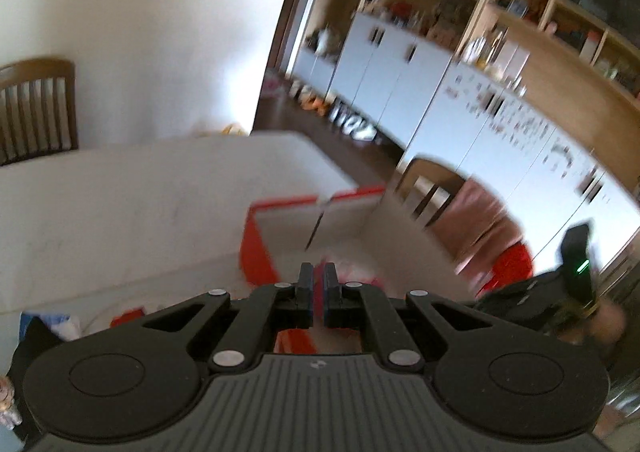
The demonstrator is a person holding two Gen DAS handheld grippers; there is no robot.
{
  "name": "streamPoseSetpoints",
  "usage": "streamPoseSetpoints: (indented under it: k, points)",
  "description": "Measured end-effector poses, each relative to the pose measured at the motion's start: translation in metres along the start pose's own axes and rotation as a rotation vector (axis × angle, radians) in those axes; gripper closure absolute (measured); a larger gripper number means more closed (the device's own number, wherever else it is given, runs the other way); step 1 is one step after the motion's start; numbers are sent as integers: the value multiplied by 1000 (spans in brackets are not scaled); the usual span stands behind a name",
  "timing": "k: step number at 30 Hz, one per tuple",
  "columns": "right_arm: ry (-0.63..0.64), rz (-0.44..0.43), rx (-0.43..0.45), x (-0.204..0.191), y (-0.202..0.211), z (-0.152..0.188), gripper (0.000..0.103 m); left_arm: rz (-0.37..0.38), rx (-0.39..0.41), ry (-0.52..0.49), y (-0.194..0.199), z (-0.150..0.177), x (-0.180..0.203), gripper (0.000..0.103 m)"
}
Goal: Organize objects
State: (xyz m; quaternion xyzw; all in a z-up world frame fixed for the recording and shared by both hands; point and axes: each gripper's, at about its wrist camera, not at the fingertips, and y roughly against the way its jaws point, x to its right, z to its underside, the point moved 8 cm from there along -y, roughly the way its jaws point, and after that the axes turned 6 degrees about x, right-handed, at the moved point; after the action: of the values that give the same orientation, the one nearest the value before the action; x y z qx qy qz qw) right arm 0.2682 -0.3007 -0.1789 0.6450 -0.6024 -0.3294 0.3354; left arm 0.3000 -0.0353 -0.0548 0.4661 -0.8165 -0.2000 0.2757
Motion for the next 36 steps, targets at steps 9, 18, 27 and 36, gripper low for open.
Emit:
streamPoseSetpoints:
  k: [9,18,27,36]
  points:
    - [5,1,-3,0,0,0,100,-38,-151,-80,-23,60,-28,62]
    - [6,4,-13,1,0,1,100,23,-194,-310,-42,104,-13,33]
    - [5,7,-24,1,0,3,100,21,-239,-425,-77,124,-13,34]
    - [3,10,-32,2,-1,4,100,10,-268,-441,-97,134,-20,51]
